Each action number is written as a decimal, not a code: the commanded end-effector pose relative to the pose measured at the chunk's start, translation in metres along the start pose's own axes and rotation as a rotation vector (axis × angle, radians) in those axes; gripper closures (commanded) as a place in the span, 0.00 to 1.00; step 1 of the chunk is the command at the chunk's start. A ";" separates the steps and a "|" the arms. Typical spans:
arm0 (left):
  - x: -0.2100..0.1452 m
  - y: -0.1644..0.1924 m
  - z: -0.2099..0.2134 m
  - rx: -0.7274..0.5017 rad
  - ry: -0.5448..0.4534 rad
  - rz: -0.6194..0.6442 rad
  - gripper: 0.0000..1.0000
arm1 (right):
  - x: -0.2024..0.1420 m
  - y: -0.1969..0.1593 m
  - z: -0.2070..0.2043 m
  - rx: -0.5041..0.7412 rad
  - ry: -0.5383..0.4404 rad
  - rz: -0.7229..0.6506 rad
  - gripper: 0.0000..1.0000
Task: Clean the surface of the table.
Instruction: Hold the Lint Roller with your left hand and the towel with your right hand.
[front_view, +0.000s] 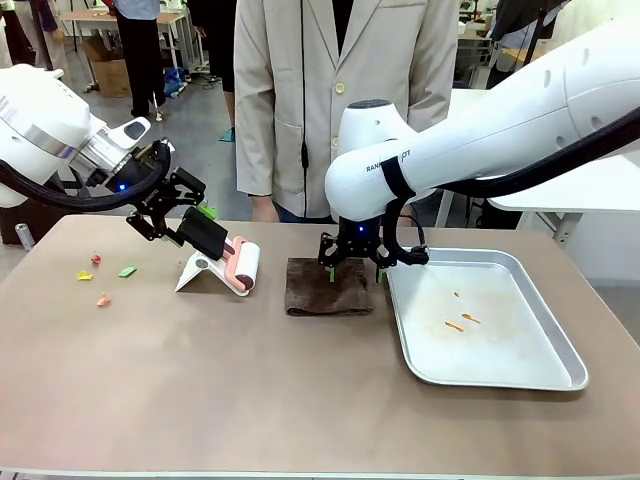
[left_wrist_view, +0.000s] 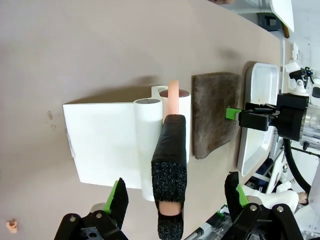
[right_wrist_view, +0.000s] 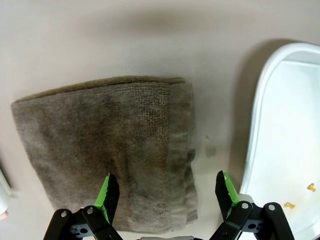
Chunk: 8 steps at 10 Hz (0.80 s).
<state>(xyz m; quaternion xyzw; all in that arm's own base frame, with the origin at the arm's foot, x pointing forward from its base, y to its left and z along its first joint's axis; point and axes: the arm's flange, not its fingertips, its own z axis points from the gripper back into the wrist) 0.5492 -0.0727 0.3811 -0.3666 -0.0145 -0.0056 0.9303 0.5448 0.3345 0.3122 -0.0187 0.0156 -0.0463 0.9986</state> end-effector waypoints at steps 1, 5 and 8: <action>-0.005 0.001 0.003 -0.018 0.000 -0.018 0.00 | 0.007 0.006 -0.002 -0.043 -0.010 -0.044 0.00; -0.005 0.007 0.008 -0.021 0.000 -0.019 0.00 | 0.010 0.007 -0.009 -0.032 -0.024 -0.050 0.00; -0.004 0.016 0.014 -0.024 0.001 -0.023 0.58 | 0.011 0.008 -0.010 -0.022 -0.007 -0.051 0.44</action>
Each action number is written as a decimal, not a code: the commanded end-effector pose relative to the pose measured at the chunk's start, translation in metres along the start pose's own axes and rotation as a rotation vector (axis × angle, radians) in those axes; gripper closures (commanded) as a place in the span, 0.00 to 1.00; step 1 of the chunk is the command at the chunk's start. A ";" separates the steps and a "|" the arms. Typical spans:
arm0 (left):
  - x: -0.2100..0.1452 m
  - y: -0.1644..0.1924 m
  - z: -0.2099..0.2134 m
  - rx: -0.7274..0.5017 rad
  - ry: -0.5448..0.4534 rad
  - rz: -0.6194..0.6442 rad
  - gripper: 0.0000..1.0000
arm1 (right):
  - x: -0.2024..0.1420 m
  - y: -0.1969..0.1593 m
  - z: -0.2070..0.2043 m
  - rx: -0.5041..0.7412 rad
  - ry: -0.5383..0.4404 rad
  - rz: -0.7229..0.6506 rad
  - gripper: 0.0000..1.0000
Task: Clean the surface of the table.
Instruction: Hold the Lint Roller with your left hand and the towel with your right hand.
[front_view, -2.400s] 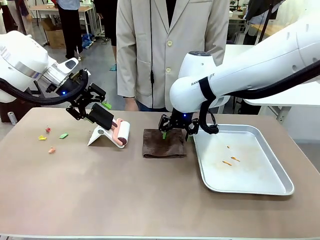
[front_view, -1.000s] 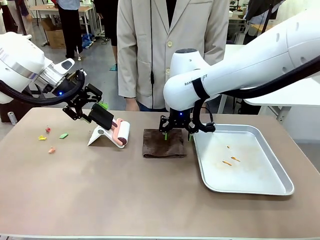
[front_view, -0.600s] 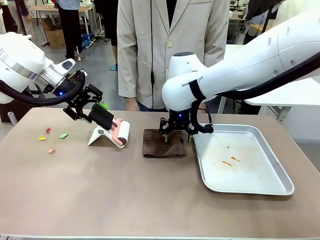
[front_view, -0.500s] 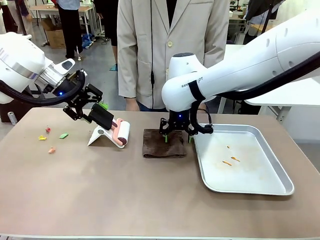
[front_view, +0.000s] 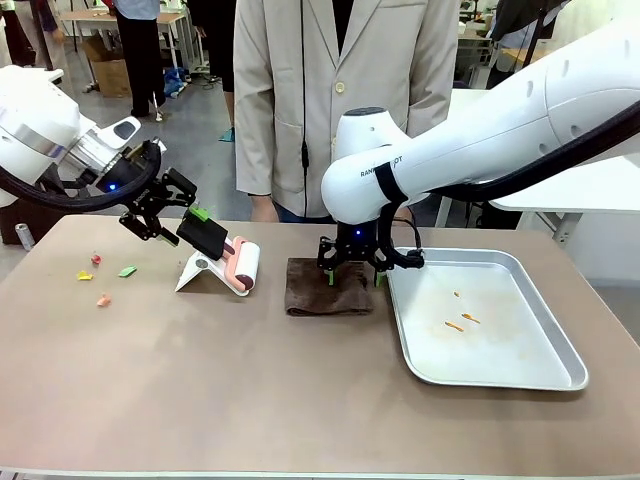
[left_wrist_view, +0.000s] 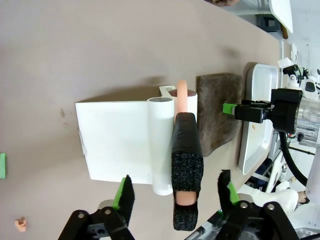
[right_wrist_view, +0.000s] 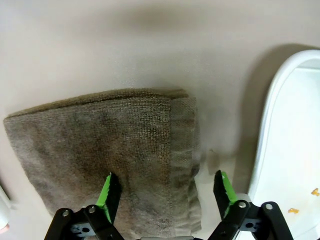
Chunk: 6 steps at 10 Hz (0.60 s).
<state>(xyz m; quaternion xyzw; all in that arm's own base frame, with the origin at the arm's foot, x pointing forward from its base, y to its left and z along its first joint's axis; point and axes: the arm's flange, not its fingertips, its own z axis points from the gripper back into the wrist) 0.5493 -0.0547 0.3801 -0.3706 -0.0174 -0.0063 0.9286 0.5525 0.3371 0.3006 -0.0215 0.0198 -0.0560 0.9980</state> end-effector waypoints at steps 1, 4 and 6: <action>-0.004 0.003 0.003 -0.016 0.008 -0.019 1.00 | 0.003 0.004 0.001 0.002 -0.005 -0.033 0.60; -0.004 0.011 0.010 -0.053 0.000 -0.044 0.85 | 0.004 0.005 -0.001 0.004 0.007 -0.038 1.00; -0.002 0.015 0.010 -0.067 -0.001 -0.056 1.00 | 0.004 0.004 -0.001 0.002 0.015 -0.040 0.96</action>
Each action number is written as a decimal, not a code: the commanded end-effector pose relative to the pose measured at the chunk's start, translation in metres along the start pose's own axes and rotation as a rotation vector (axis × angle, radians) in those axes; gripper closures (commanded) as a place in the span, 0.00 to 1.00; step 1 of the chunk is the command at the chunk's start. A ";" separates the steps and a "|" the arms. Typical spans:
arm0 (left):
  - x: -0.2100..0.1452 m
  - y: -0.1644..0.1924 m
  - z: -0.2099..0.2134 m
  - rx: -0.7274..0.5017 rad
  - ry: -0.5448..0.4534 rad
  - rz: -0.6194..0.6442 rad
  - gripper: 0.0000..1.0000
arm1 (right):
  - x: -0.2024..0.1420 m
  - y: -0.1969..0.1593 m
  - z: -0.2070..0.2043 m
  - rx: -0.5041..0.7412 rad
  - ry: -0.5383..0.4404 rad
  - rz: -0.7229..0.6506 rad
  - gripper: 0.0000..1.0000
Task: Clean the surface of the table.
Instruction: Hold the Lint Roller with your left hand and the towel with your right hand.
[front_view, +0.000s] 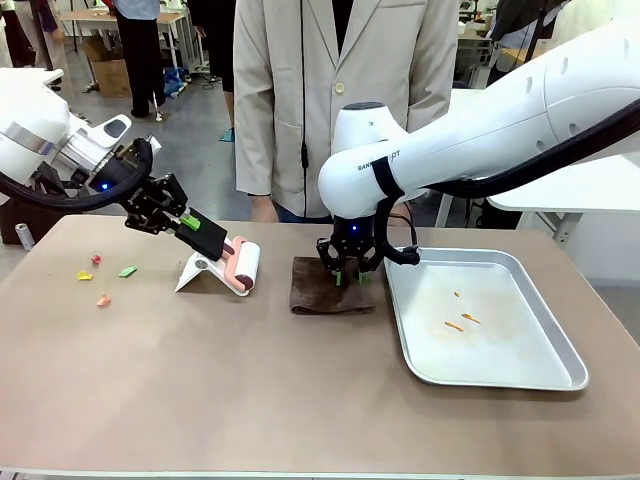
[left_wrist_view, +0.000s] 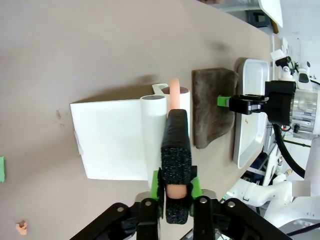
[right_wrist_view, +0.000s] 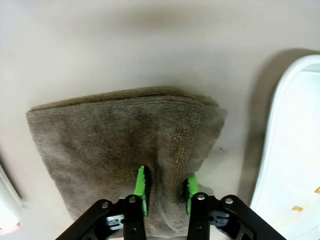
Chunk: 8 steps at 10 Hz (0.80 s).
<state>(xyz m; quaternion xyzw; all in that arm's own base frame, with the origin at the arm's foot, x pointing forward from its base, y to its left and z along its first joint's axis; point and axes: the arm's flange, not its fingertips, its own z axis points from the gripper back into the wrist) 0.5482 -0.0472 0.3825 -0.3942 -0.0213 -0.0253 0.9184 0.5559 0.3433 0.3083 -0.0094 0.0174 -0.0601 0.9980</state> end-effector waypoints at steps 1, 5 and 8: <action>-0.001 0.011 0.004 -0.041 -0.022 -0.032 1.00 | 0.003 -0.002 -0.010 -0.022 0.022 -0.033 1.00; -0.004 0.015 0.010 -0.058 -0.030 -0.048 1.00 | 0.004 -0.003 -0.012 -0.011 0.031 -0.035 1.00; -0.005 0.018 0.016 -0.081 -0.045 -0.060 1.00 | 0.005 -0.003 -0.012 0.002 0.039 -0.039 1.00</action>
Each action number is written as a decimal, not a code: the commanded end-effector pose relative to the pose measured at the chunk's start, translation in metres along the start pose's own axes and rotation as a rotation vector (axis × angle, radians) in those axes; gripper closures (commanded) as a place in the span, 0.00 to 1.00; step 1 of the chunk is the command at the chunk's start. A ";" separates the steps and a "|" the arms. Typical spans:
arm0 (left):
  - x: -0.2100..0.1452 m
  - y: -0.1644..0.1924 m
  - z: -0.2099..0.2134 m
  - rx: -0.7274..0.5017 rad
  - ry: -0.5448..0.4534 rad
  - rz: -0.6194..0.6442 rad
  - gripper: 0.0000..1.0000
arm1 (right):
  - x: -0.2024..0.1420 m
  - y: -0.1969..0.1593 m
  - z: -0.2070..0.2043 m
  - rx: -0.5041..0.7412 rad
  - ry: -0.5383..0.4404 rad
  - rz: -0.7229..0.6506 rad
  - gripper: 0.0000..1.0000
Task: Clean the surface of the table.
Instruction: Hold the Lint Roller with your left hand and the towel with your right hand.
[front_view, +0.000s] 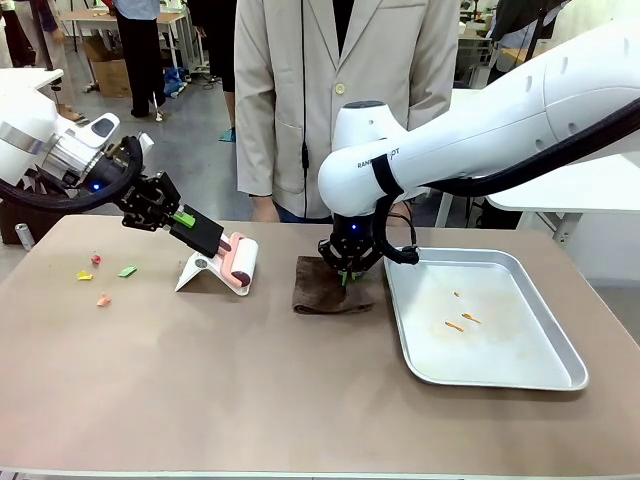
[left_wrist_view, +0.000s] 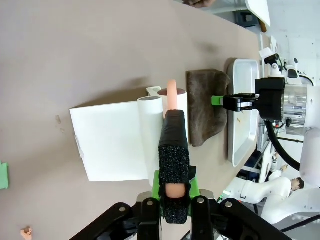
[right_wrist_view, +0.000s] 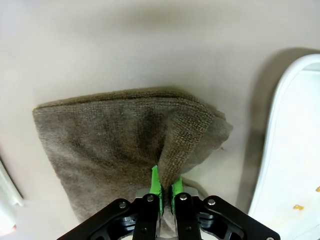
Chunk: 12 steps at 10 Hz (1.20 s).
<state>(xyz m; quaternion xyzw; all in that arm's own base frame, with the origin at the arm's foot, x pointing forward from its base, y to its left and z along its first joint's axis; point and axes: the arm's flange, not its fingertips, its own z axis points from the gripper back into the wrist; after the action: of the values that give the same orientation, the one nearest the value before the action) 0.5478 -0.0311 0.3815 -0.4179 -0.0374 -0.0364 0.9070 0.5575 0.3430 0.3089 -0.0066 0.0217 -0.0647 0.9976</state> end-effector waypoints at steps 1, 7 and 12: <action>-0.006 0.006 0.009 -0.064 -0.025 -0.040 1.00 | 0.003 -0.004 -0.013 0.000 0.029 -0.034 1.00; -0.009 0.009 0.030 -0.299 -0.044 -0.015 1.00 | 0.005 -0.024 0.000 0.143 0.022 -0.085 1.00; -0.018 0.026 0.087 -0.530 0.135 0.054 0.83 | -0.033 -0.078 0.035 0.598 0.041 -0.033 1.00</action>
<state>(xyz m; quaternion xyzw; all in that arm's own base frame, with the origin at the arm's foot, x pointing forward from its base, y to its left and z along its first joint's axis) 0.5211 0.0377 0.4067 -0.6186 0.0242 -0.0506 0.7837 0.5499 0.2933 0.3475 0.2162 0.0056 -0.1259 0.9682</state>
